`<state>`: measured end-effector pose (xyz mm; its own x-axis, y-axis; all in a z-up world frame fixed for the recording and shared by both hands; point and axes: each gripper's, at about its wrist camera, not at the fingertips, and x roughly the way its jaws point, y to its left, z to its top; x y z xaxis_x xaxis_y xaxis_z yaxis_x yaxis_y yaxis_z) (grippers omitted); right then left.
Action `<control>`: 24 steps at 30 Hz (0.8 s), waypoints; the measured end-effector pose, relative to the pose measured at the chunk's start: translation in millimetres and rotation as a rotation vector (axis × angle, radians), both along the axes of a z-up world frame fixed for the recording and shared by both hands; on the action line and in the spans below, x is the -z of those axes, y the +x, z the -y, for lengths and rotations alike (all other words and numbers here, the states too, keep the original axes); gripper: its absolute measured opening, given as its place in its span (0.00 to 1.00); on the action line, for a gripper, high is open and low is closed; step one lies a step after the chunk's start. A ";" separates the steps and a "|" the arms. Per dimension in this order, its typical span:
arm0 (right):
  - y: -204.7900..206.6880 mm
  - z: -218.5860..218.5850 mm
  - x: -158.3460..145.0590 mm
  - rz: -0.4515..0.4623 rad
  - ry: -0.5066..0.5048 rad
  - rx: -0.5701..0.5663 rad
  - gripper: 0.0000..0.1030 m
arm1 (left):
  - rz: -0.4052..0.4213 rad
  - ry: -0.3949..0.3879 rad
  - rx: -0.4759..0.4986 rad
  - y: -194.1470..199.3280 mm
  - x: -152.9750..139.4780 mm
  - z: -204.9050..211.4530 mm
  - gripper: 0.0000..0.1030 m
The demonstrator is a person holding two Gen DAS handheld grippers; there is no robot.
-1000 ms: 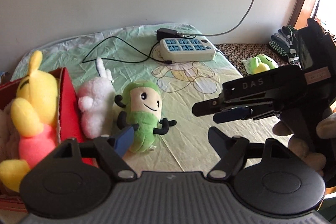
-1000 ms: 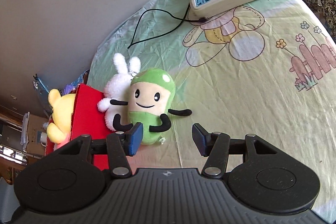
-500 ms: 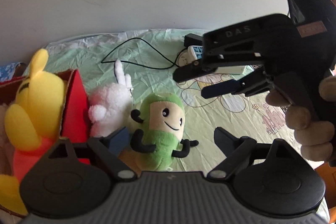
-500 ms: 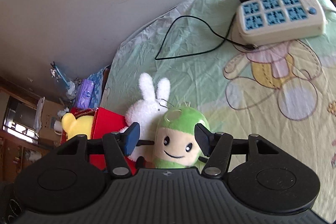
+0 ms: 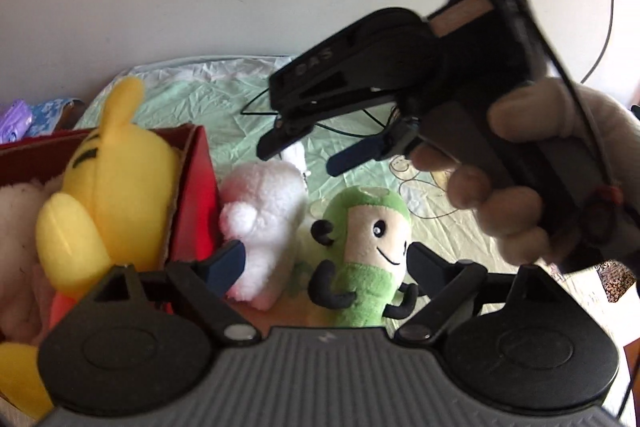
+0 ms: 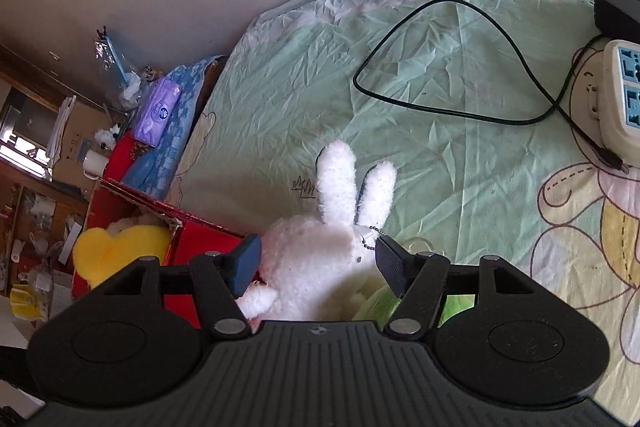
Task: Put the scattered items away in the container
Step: 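Move the right gripper down to the second white plush bunny, then close the right gripper on the white plush bunny and lift it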
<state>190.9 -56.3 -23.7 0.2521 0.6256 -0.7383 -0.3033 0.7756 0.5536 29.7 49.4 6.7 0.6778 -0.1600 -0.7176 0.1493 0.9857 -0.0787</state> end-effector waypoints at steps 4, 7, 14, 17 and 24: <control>7.4 -15.2 10.7 -0.035 -0.004 -0.044 0.69 | 0.002 0.025 0.027 -5.5 -1.2 5.3 0.91; 7.4 -28.4 21.8 -0.052 -0.052 -0.068 0.71 | -0.005 0.056 0.038 -6.6 -0.7 8.0 0.90; -2.5 -5.0 26.8 -0.024 -0.037 -0.128 0.58 | -0.001 0.015 0.064 -3.2 -3.9 5.6 0.93; -9.8 14.6 23.1 -0.005 -0.030 -0.148 0.51 | 0.002 0.011 0.075 2.6 -3.4 6.6 0.94; -15.5 54.5 26.4 -0.009 0.013 -0.096 0.36 | -0.007 0.026 0.069 26.1 12.1 22.0 0.96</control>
